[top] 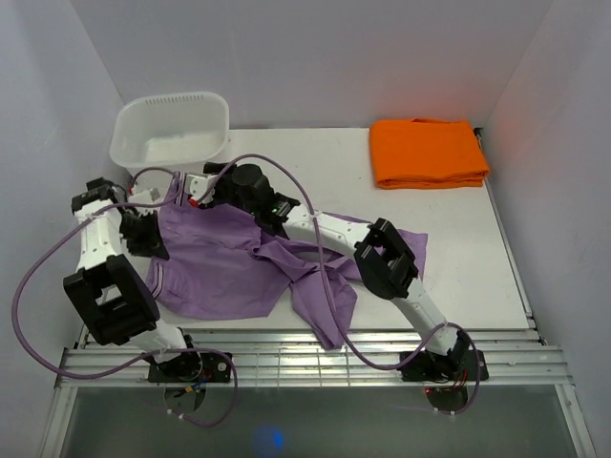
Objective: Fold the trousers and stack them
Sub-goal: Flatten the trousers out
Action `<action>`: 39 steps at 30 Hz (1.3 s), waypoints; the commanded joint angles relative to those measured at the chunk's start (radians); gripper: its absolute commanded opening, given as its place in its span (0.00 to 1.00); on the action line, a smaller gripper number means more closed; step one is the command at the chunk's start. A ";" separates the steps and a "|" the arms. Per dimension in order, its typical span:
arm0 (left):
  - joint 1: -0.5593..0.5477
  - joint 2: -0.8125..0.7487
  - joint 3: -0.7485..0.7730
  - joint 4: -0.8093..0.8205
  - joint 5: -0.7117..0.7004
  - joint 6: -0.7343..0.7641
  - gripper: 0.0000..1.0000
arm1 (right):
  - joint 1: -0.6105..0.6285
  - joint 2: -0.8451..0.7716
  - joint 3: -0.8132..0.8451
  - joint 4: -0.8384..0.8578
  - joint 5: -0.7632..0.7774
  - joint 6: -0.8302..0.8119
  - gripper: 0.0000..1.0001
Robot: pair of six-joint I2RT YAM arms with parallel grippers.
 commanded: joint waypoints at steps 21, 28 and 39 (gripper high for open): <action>-0.134 0.038 -0.034 0.319 0.076 0.071 0.88 | -0.523 -0.679 -0.261 -1.394 -0.402 0.107 0.68; -0.135 0.154 -0.054 0.392 0.015 -0.094 0.84 | -0.320 -0.597 -0.404 -1.083 -0.195 0.516 0.53; -0.135 0.155 -0.083 0.479 0.018 -0.157 0.84 | -0.134 -0.455 -0.472 -0.916 0.083 0.827 0.70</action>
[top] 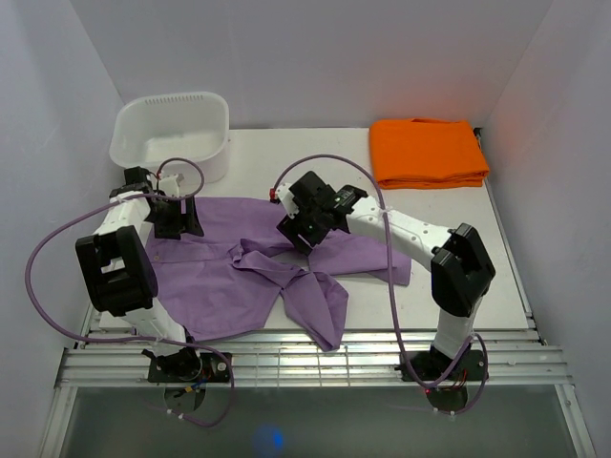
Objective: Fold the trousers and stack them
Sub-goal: Flatten the trousers out
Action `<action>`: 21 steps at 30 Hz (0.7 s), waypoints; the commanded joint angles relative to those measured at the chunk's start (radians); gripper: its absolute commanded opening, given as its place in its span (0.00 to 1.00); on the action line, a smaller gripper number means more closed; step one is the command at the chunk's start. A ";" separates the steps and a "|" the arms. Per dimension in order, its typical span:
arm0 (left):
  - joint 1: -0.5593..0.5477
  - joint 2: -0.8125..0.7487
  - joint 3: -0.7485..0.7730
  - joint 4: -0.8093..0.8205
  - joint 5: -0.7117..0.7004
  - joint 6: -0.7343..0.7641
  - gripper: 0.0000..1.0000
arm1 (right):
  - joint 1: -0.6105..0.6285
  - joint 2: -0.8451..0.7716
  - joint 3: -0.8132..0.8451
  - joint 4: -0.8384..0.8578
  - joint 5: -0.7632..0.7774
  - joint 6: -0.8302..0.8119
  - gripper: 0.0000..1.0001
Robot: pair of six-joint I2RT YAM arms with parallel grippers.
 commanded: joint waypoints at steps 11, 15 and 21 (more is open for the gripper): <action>0.000 -0.044 -0.083 0.129 -0.044 -0.051 0.85 | 0.019 0.155 -0.134 0.177 0.372 0.308 0.57; 0.000 -0.038 -0.098 0.147 -0.079 -0.061 0.85 | 0.005 0.184 -0.134 0.165 0.383 0.306 0.53; 0.000 0.016 -0.086 0.149 -0.140 -0.058 0.85 | -0.012 0.067 -0.193 0.163 0.378 0.242 0.25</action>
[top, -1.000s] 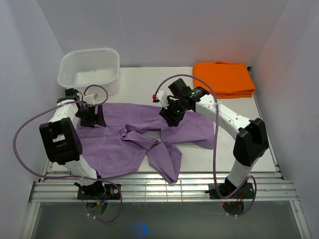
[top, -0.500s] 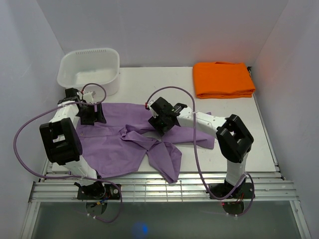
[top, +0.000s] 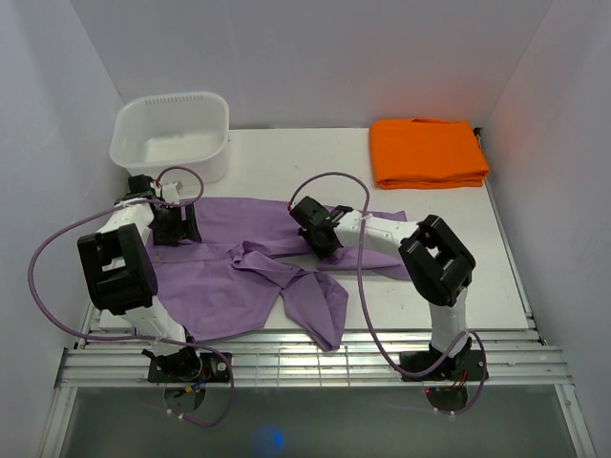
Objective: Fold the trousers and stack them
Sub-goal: Flatten the trousers out
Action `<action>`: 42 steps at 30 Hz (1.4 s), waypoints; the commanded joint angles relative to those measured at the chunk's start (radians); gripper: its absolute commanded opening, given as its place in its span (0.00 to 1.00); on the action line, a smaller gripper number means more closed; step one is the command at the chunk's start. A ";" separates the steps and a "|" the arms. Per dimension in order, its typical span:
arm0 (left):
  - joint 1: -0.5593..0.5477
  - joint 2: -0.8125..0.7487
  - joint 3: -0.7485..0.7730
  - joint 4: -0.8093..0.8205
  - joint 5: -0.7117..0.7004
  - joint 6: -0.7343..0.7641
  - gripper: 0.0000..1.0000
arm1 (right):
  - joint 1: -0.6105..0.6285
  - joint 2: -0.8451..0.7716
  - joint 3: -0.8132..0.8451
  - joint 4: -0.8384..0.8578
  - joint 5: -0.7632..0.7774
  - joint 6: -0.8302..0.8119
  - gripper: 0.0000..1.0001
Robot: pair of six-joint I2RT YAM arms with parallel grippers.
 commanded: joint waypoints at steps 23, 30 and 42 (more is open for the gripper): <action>0.003 0.104 0.065 0.006 -0.081 -0.005 0.77 | -0.358 -0.504 -0.070 -0.195 -0.321 -0.677 0.08; 0.002 0.121 0.093 -0.003 -0.093 -0.006 0.76 | -0.859 -0.686 -0.132 -0.140 -0.353 -1.233 0.08; 0.008 0.089 0.160 -0.054 -0.088 0.008 0.76 | -1.231 -0.490 0.113 0.036 -0.453 -1.422 0.94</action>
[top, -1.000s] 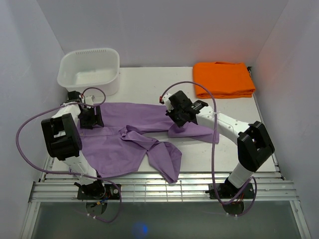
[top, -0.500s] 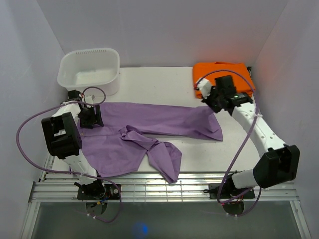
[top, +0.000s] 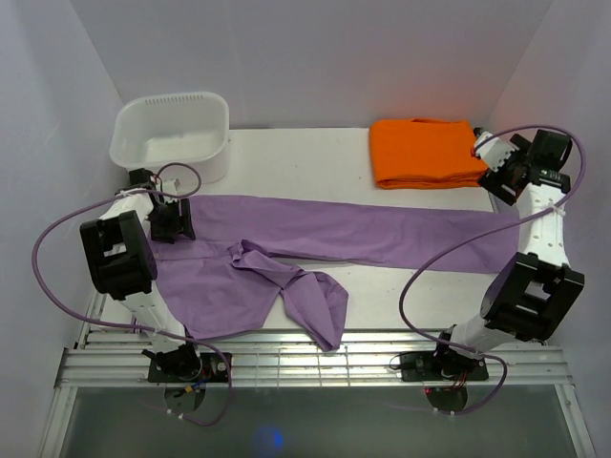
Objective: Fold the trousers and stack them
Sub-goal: Flatten the trousers out
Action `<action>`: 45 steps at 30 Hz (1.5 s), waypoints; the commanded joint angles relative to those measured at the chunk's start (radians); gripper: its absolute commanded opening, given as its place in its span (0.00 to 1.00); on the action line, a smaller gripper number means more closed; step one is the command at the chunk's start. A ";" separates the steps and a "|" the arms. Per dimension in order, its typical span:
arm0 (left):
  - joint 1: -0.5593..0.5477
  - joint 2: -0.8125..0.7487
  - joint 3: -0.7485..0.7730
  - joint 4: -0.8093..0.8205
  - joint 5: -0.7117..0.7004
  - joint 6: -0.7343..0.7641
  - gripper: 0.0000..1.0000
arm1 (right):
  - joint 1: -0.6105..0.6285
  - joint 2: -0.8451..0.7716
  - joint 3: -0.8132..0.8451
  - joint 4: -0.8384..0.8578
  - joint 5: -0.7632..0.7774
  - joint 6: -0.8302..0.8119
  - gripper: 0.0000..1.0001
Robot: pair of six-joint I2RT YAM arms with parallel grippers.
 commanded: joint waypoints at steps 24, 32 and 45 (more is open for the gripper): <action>0.005 -0.135 -0.074 -0.024 0.182 0.077 0.78 | 1.113 -0.088 -0.174 -0.277 -0.363 0.805 0.69; 0.006 -0.141 -0.099 -0.010 0.164 0.056 0.78 | 1.301 0.093 -0.163 -0.072 -0.233 1.009 0.79; 0.006 -0.129 -0.137 0.031 0.124 0.013 0.64 | 1.301 0.304 -0.050 -0.096 -0.021 1.071 0.08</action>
